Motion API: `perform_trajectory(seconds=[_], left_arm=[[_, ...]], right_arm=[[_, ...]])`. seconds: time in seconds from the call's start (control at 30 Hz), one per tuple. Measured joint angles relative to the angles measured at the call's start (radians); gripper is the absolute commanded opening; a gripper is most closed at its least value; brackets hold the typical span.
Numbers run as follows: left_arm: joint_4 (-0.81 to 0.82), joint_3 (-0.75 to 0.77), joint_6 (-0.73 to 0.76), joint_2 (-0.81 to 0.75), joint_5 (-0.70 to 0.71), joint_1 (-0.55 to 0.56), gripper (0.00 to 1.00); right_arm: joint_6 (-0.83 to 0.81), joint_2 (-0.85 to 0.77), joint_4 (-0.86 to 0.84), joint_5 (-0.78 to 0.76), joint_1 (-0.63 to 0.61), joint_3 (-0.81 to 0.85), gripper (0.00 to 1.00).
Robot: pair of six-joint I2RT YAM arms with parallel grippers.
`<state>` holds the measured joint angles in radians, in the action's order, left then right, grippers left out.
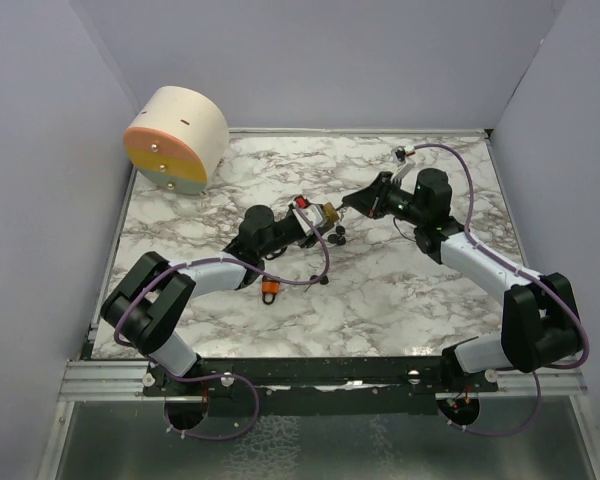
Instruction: Unlock with the key
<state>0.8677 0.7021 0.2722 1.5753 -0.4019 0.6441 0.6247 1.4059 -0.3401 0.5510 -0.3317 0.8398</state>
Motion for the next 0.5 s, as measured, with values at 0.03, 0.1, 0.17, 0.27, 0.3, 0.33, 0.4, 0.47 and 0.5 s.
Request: perform_trajectory(seconds=[0.03, 0.1, 0.17, 0.27, 0.3, 0.33, 0.4, 0.47, 0.5], left_arm=[[0.0, 0.0, 0.0, 0.0, 0.0, 0.002, 0.0], [0.0, 0.0, 0.0, 0.0, 0.0, 0.003, 0.0], [0.0, 0.0, 0.001, 0.0, 0.0, 0.005, 0.0], [0.0, 0.0, 0.005, 0.0, 0.0, 0.006, 0.0], [0.0, 0.0, 0.006, 0.0, 0.0, 0.007, 0.0], [0.0, 0.0, 0.008, 0.0, 0.0, 0.008, 0.0], [-0.001, 0.0, 0.01, 0.0, 0.0, 0.009, 0.0], [-0.001, 0.0, 0.013, 0.0, 0.0, 0.013, 0.0], [-0.001, 0.0, 0.014, 0.0, -0.001, 0.014, 0.0]], right_arm=[[0.0, 0.0, -0.001, 0.001, 0.0, -0.002, 0.01], [0.0, 0.0, -0.001, 0.004, 0.0, -0.004, 0.01], [0.0, 0.0, -0.002, 0.005, 0.0, -0.005, 0.01], [0.0, 0.0, -0.003, 0.006, 0.0, -0.007, 0.01], [0.0, 0.0, -0.003, 0.007, 0.0, -0.007, 0.01], [0.0, 0.001, -0.004, 0.008, 0.0, -0.007, 0.01], [0.0, 0.002, -0.004, 0.008, 0.0, -0.007, 0.01], [0.0, 0.002, -0.005, 0.008, 0.0, -0.007, 0.01], [0.0, 0.003, -0.005, 0.009, 0.0, -0.007, 0.01]])
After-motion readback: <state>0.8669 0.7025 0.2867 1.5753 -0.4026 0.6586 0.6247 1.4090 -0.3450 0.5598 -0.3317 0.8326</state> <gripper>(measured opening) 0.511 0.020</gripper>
